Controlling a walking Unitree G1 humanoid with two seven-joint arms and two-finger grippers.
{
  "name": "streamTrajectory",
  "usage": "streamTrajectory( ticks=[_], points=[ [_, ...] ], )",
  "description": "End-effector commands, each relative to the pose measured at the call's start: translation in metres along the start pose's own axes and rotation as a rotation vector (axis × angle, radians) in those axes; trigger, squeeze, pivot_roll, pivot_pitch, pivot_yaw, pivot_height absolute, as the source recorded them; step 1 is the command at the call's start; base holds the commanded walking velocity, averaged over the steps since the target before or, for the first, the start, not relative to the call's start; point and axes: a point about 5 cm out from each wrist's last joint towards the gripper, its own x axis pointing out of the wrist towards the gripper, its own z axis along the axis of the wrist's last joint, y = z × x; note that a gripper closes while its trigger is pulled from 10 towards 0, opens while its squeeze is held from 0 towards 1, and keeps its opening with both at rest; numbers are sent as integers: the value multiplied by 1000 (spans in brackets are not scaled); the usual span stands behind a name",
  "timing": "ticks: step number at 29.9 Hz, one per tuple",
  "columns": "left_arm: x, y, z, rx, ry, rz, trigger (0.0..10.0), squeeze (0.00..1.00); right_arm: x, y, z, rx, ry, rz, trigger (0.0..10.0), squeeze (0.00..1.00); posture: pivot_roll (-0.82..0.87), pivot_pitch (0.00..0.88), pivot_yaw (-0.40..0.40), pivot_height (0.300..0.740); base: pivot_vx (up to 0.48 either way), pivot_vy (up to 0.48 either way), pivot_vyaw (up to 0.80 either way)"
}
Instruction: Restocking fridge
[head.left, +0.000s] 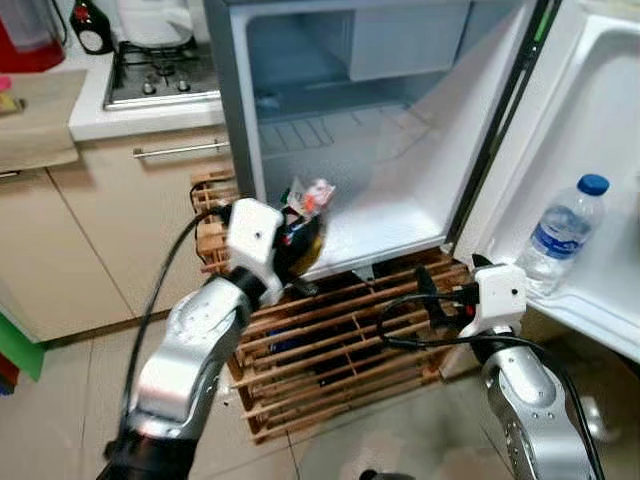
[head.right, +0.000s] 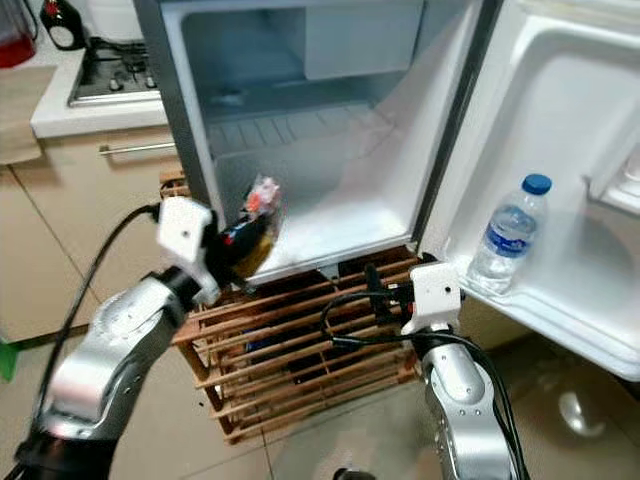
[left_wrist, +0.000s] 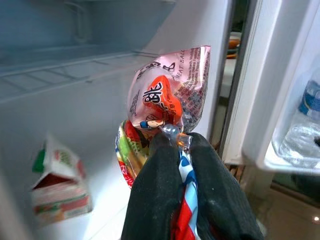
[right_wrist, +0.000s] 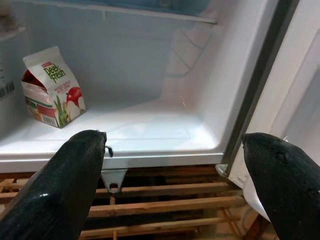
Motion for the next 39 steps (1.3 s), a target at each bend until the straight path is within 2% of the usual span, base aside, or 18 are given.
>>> streamTrajectory(
  ticks=[1, 3, 4, 6, 9, 11, 16, 18, 21, 22, 23, 24, 26, 33, 34, 35, 36, 39],
  points=[
    [12, 3, 8, 21, -14, 19, 10000, 0, 1, -1, 3, -1, -15, -7, 10000, 231, -112, 0, 25, 740, 0, 0, 0],
    [29, 3, 10, 55, -6, 30, 10000, 0, 0, 0, 3, 0, -16, -10, 10000, 227, -117, 0, 25, 740, 0, 0, 0],
    [29, 3, 10, 55, -6, 30, 10000, 0, 0, 0, 3, 0, -16, -10, 10000, 227, -117, 0, 25, 740, 0, 0, 0],
    [49, 2, 13, 108, -4, 35, 10000, 0, -2, 0, 3, 1, -16, -13, 10000, 231, -124, 5, 25, 740, 0, 0, 0],
    [84, -17, 18, 154, -4, -24, 10000, 0, -9, 3, 3, 2, -13, -7, 10000, 231, -154, 28, 37, 740, 0, 0, 0],
    [88, -20, 19, 154, -3, -34, 10000, 0, -10, 4, 4, 2, -13, -6, 10000, 227, -154, 28, 37, 740, 0, 0, 0],
    [113, -46, 12, 281, 23, -103, 10000, 0, -27, 5, 4, 9, 9, -31, 10000, 231, -198, 92, 64, 740, 0, 0, 0],
    [115, -47, 11, 289, 24, -107, 10000, 0, -28, 5, 4, 9, 12, -32, 10000, 231, -198, 92, 64, 740, 0, 0, 0],
    [121, -63, 6, 471, 25, -141, 10000, 0, -47, 9, 4, 2, 35, -38, 10000, 231, -257, 172, 88, 740, 0, 0, 0],
    [122, -65, 5, 531, 22, -148, 10000, 0, -52, 10, 5, 0, 41, -41, 10000, 231, -262, 178, 89, 740, 0, 0, 0],
    [122, -65, 5, 531, 22, -148, 10000, 0, -52, 10, 5, 0, 41, -41, 10000, 231, -262, 178, 89, 740, 0, 0, 0],
    [123, -66, 1, 610, 35, -164, 10000, 0, -62, 10, 6, -2, 57, -55, 10000, 227, -284, 208, 94, 740, 0, 0, 0],
    [123, -65, 0, 631, 37, -170, 10000, 0, -66, 10, 7, -2, 63, -61, 10000, 227, -287, 215, 95, 740, 0, 0, 0],
    [123, -55, -3, 842, 46, -177, 10000, 0, -92, 17, 18, -8, 80, -45, 10000, 239, -320, 284, 104, 740, 0, 0, 0],
    [123, -51, -3, 907, 37, -162, 10000, 0, -99, 20, 22, -15, 85, -30, 10000, 235, -347, 310, 102, 740, 0, 0, 0],
    [123, -51, -3, 907, 37, -162, 10000, 0, -99, 20, 22, -15, 85, -30, 10000, 235, -347, 310, 102, 740, 0, 0, 0],
    [122, -45, -3, 990, 29, -145, 10000, 0, -105, 22, 27, -23, 88, -21, 10000, 235, -361, 321, 100, 740, 0, 0, 0],
    [121, -41, -3, 1023, 27, -132, 10000, 0, -110, 23, 30, -27, 92, -19, 10000, 231, -372, 331, 97, 740, 0, 0, 0]
  ],
)
